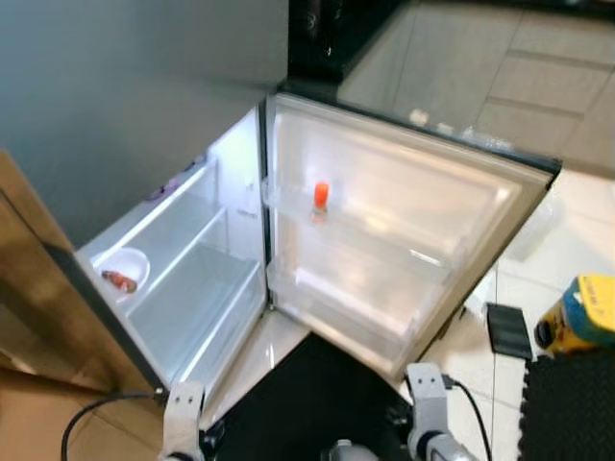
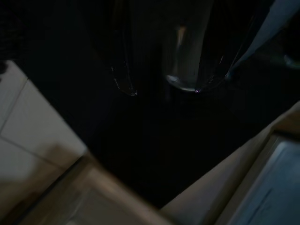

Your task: Restocking fridge

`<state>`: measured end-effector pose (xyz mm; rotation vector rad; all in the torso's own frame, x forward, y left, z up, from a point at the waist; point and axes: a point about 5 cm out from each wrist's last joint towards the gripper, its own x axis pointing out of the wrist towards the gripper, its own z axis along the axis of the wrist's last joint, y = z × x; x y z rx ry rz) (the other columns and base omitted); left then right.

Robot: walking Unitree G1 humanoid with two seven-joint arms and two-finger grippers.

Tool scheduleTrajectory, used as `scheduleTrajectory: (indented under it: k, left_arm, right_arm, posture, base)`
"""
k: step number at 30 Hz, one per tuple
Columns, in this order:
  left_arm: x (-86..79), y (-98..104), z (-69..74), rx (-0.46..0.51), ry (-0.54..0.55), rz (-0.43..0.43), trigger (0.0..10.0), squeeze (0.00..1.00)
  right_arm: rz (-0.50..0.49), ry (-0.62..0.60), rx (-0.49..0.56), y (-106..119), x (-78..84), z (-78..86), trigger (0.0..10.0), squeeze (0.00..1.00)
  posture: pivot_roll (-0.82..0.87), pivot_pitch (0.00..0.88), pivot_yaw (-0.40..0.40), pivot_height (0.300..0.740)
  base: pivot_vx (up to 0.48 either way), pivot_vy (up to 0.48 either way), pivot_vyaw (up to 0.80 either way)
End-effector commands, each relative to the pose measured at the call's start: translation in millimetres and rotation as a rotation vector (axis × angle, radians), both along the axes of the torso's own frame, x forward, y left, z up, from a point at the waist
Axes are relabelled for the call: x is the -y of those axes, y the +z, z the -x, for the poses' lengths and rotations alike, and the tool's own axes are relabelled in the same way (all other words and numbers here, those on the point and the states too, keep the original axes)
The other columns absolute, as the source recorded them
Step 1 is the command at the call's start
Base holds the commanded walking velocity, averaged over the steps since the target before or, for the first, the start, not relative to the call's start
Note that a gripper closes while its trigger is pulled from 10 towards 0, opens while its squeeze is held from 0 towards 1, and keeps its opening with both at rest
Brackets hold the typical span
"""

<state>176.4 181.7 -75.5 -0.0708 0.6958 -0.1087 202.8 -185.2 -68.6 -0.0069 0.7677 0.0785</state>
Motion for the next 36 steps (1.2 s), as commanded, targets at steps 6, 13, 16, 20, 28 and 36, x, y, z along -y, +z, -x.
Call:
scheduleTrajectory:
  k: [6, 13, 16, 20, 28, 36]
  left_arm:
    - [-1.3, 0.0, 2.0, 0.009, 0.006, -0.009, 10.0, 0.00]
    - [-0.7, 1.7, 0.0, 0.029, 0.015, -0.012, 10.0, 0.00]
    - [-0.5, 2.0, -0.6, 0.031, 0.014, -0.014, 10.0, 0.00]
    - [-0.3, 2.6, -1.3, 0.035, 0.016, -0.013, 10.0, 0.00]
    - [-0.4, 3.0, -2.7, 0.035, 0.022, -0.010, 10.0, 0.00]
    - [0.0, 4.9, -4.8, 0.059, 0.050, 0.004, 10.0, 0.00]
  right_arm:
    - [0.003, -0.002, -0.004, -0.4, 1.5, 0.8, 10.0, 0.00]
    - [-0.002, 0.006, 0.001, 1.1, -0.1, -2.4, 10.0, 0.00]
    - [-0.002, 0.008, 0.000, 1.1, -0.3, -2.6, 10.0, 0.00]
    - [0.000, 0.013, -0.004, 0.6, -0.7, -1.8, 10.0, 0.00]
    - [0.004, 0.014, -0.002, 0.8, -0.1, -2.0, 10.0, 0.00]
    - [0.005, 0.020, 0.008, 2.5, -0.3, -4.8, 10.0, 0.00]
  posture:
    - [-0.17, 0.105, 0.019, 0.740]
    - [-0.17, 0.106, 0.019, 0.740]
    - [-0.17, 0.104, 0.019, 0.740]
    - [-0.17, 0.103, 0.019, 0.740]
    - [-0.18, 0.105, 0.019, 0.740]
    - [-0.18, 0.109, 0.020, 0.740]
  base:
    - [0.000, 0.000, 0.00]
    - [0.000, -0.054, 0.00]
    - [0.000, -0.480, 0.00]
    - [0.000, -0.480, 0.00]
    - [0.000, -0.480, 0.00]
    - [0.000, -0.253, 0.00]
